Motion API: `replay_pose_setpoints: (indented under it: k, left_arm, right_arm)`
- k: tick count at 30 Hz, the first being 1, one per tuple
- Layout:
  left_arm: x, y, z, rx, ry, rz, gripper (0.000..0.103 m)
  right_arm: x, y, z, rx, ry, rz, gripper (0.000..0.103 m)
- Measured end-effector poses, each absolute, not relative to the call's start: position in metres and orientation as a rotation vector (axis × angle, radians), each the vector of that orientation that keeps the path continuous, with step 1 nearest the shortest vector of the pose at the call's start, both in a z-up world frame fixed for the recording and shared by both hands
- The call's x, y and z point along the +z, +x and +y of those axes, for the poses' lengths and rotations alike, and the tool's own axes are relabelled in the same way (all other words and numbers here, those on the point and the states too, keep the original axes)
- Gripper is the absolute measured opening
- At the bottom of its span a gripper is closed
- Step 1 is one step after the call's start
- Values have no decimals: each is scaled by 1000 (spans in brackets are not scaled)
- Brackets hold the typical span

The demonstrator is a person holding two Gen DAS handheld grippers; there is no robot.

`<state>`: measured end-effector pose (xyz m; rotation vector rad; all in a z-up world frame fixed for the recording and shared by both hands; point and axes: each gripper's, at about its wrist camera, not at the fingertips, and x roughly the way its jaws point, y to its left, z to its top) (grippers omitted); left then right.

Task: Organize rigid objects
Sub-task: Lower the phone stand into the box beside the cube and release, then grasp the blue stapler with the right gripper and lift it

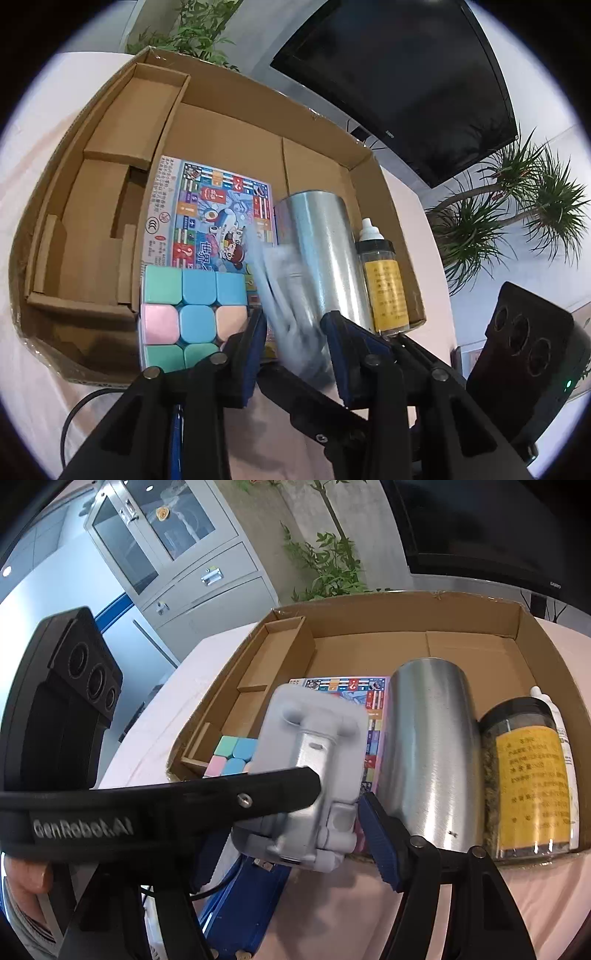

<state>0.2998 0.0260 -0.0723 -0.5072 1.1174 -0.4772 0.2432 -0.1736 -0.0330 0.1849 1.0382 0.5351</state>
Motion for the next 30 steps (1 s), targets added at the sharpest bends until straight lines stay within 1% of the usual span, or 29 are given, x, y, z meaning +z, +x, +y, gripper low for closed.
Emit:
replay_pose_setpoints:
  k: [1, 3, 6, 8, 10, 12, 13, 14, 15, 16, 17, 18, 19, 20, 21, 23, 24, 27, 28, 30]
  left_arm:
    - [-72, 298, 28, -482, -510, 1112, 36]
    - [-70, 287, 32, -494, -509, 1094, 37]
    - [-64, 271, 39, -481, -485, 1068, 38]
    - [-61, 257, 48, -457, -479, 1041, 38]
    - [-56, 245, 62, -445, -492, 1017, 38]
    - [-48, 229, 73, -413, -486, 971, 38]
    - [-42, 219, 79, -394, -470, 934, 38]
    - [-35, 212, 83, -378, -451, 907, 38]
    - [-23, 200, 86, -334, -405, 857, 41]
    - [-15, 194, 89, -297, -375, 832, 55]
    - [-4, 185, 91, -237, -331, 797, 65]
    - [8, 174, 94, -172, -289, 746, 85]
    - [19, 163, 96, -121, -245, 694, 89]
    - [28, 153, 96, -79, -183, 653, 89]
    - [35, 142, 95, -33, -101, 625, 89]
    - [37, 128, 99, 49, 13, 628, 89]
    - [33, 123, 103, 79, 40, 659, 89]
    - [3, 116, 120, 63, -61, 785, 89]
    - [-13, 113, 125, 30, -129, 836, 89]
    - [-37, 105, 129, 9, -211, 876, 89]
  right_arm:
    - [-34, 242, -171, 530, 168, 1032, 74]
    - [-33, 238, -171, 532, 152, 1022, 78]
    - [-34, 229, -176, 541, 151, 1016, 78]
    - [-34, 226, -177, 542, 112, 1005, 71]
    - [-35, 224, -173, 536, 46, 1000, 50]
    - [-39, 224, -169, 537, 26, 1022, 40]
    - [-41, 223, -168, 540, 21, 1027, 36]
    - [-41, 221, -166, 542, 19, 1024, 36]
    - [-39, 218, -165, 546, 21, 1012, 36]
    - [-34, 213, -165, 546, 21, 985, 38]
    - [-27, 203, -166, 517, -1, 939, 46]
    - [-23, 195, -166, 476, -33, 893, 82]
    - [-19, 182, -167, 430, -60, 827, 101]
    - [-17, 170, -166, 413, -83, 776, 103]
    - [-20, 159, -163, 426, -112, 771, 103]
    - [-30, 144, -156, 499, -110, 834, 103]
    - [-38, 137, -154, 527, -74, 871, 103]
    - [-60, 121, -137, 592, 7, 983, 103]
    - [-65, 118, -131, 597, 16, 992, 102]
    - [-75, 111, -119, 595, 53, 985, 102]
